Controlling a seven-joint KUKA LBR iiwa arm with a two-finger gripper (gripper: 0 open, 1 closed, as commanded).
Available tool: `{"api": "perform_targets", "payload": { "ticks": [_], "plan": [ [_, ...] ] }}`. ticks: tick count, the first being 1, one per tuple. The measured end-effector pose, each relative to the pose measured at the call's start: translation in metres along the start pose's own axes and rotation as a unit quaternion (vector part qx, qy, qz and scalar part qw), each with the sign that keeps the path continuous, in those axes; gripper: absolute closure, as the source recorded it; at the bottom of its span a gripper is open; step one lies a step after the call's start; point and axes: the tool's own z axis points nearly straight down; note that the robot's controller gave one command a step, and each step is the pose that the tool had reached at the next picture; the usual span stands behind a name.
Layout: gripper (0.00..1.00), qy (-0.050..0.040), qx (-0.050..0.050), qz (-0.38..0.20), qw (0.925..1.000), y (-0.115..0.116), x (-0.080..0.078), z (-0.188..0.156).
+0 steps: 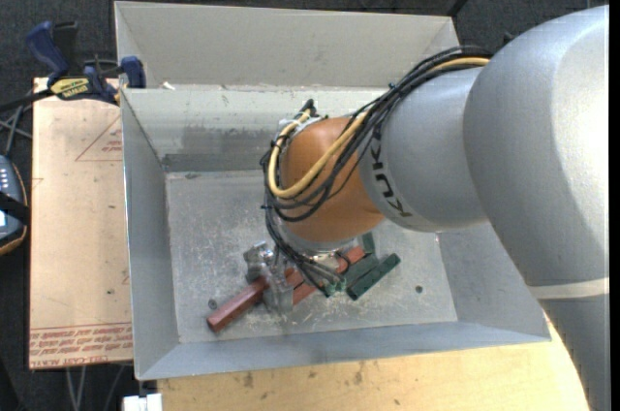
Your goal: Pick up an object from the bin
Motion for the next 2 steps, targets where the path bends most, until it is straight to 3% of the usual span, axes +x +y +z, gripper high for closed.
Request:
{"api": "perform_targets", "payload": {
  "ticks": [1,2],
  "plan": [
    [1.00,0.0000,0.000,0.000,1.0000,0.000,0.000,0.000],
    [1.00,0.0005,0.001,-0.016,0.9999,-0.004,-0.010,-0.121]
  ]
}}
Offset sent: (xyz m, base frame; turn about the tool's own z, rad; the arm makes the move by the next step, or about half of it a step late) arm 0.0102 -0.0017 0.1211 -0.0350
